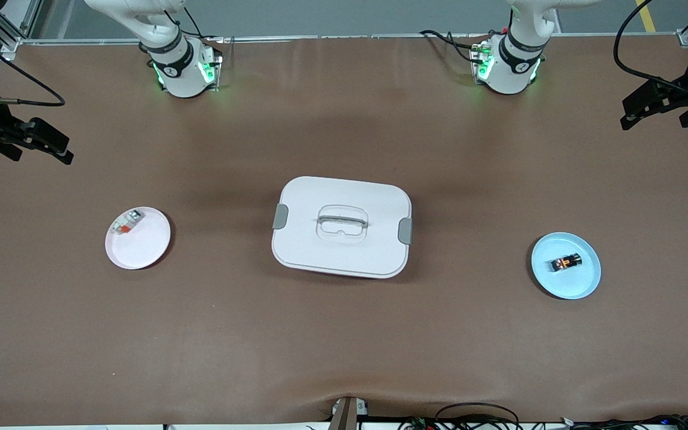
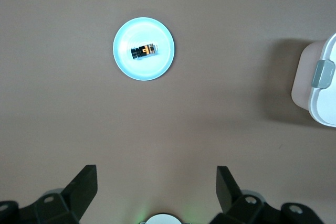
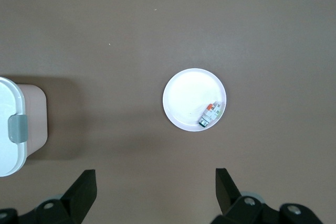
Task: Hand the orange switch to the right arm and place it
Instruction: 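Move the left gripper down toward the black-orange switch on the blue plate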
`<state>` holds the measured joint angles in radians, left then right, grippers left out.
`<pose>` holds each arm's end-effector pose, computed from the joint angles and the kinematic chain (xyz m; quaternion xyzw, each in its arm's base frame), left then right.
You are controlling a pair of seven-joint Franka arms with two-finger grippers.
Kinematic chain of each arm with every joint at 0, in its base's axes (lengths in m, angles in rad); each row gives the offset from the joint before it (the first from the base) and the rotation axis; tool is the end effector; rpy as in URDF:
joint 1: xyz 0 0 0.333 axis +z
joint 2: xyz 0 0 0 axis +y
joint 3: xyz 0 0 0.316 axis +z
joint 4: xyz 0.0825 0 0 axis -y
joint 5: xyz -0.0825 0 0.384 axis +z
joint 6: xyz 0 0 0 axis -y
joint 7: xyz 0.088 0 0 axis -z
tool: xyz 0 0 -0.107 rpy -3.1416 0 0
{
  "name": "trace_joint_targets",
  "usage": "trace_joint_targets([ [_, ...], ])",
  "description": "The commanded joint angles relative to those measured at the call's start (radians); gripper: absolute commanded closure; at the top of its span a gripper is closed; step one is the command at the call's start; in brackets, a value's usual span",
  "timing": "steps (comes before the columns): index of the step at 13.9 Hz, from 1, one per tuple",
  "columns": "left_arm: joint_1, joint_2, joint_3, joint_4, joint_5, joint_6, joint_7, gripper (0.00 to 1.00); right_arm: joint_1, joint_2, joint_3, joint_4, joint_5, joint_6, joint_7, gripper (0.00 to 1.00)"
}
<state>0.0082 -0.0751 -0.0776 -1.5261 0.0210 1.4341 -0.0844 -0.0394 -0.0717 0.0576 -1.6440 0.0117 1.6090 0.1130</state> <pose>0.5150 -0.0352 0.6735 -0.9998 -0.0090 0.0075 0.0139 0.5355 0.0121 0.6323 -0.9987 0.0475 -0.0180 0.0050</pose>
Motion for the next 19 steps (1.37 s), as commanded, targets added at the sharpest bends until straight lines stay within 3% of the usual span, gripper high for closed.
trace_joint_targets([
  [1,0.001,0.002,-0.002,0.015,0.02,-0.018,0.002,0.0,-0.005,0.012,0.004,0.026,-0.009,-0.018,0.008,0.0],
  [9,0.022,0.046,-0.002,0.006,0.02,0.009,0.0,0.0,-0.005,0.012,0.004,0.026,-0.009,-0.018,0.007,0.0],
  [16,0.042,0.089,-0.005,-0.206,0.034,0.313,0.009,0.0,-0.007,0.012,0.004,0.027,-0.009,-0.018,0.007,0.0],
  [19,0.047,0.179,-0.005,-0.207,0.034,0.388,0.009,0.0,-0.005,0.012,0.004,0.027,-0.009,-0.018,0.008,0.0],
])
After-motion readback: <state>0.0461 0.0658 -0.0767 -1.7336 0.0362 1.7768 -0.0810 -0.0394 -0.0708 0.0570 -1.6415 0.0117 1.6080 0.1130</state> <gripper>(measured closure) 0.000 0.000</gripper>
